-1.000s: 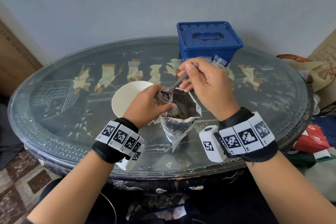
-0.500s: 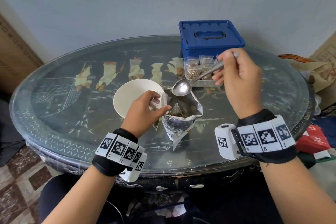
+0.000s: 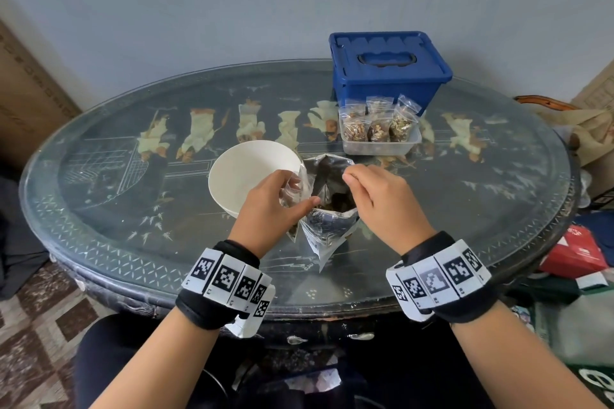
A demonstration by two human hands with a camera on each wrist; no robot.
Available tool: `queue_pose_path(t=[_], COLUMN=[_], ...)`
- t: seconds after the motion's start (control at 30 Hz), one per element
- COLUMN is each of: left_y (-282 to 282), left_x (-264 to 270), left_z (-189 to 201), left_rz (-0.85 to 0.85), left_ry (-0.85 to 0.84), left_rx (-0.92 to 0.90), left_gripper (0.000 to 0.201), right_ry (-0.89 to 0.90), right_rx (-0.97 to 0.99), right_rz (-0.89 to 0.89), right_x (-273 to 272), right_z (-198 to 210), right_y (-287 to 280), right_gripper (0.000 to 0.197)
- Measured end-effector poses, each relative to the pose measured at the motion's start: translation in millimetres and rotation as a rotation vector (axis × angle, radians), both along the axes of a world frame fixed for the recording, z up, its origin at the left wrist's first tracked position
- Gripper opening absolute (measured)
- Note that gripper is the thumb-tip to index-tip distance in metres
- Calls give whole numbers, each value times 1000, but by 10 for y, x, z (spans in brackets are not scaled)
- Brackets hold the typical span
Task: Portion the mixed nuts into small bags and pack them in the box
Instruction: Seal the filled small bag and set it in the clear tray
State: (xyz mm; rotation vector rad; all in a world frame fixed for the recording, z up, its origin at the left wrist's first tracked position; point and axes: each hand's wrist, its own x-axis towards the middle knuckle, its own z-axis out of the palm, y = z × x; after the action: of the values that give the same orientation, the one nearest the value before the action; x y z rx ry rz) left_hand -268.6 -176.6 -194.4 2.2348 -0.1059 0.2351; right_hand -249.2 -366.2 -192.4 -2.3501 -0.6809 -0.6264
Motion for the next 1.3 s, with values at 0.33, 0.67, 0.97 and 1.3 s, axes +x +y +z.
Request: queue_pose_path(t=[0.33,0.67,0.97,1.3], left_y=[-1,-6,46,118], left_x=[-16,-10,0,58], left_z=[-10,-11,3,90], left_rz=[-12,-24,-11,-36], left_ry=[3,0,27,-6], left_rx=[-20,-15,4,56], left_gripper=[39,38,41,40], right_ry=[54,318,506,456], right_rx=[10,182,487,667], right_rz=[-166,-246,-343,-423], right_x=[-29,64,85,102], right_z=[-2,-35,190,244], right_y=[123,91,10,-161], right_gripper=[28,31,30,30])
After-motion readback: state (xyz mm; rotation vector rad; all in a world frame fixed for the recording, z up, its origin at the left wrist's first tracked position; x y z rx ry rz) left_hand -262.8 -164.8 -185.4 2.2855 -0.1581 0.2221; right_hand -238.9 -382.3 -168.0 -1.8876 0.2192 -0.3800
